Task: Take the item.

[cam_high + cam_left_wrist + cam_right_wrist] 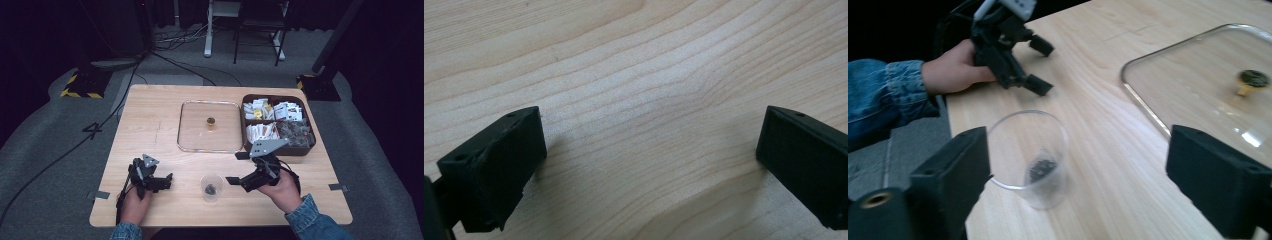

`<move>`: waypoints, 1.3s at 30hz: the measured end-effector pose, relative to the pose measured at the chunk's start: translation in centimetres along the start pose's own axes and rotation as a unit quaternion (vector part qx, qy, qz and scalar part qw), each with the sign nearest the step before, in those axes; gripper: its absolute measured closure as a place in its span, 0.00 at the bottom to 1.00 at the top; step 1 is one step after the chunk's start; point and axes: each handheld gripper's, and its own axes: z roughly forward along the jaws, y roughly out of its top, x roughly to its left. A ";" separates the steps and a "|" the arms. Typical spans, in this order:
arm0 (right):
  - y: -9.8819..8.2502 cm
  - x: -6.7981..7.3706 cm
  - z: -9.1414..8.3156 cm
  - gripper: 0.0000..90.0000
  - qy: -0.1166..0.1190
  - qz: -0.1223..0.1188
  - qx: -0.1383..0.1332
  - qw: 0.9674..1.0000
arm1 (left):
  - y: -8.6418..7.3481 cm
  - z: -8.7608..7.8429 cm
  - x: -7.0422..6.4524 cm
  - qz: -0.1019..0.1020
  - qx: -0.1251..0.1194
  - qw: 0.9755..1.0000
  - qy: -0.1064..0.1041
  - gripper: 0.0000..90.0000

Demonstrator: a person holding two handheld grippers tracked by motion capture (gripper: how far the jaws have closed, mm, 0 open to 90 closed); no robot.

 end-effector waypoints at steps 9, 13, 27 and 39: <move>-0.9 -1.6 -3.0 0.09 -0.042 0.022 0.001 0.999 | 0.2 0.1 0.1 0.004 0.000 1.000 0.001 0.00; -1.5 -2.3 -3.8 0.09 -0.053 0.032 0.015 0.998 | 0.2 0.1 0.1 0.004 0.000 1.000 0.001 0.00; -4.1 -5.8 -6.1 0.17 -0.101 0.061 0.015 0.993 | 0.2 0.1 0.1 0.003 0.000 1.000 0.001 0.00; -8.9 -9.7 -7.5 0.17 -0.159 0.102 0.040 0.981 | 0.2 0.1 0.1 0.005 0.000 1.000 0.001 0.00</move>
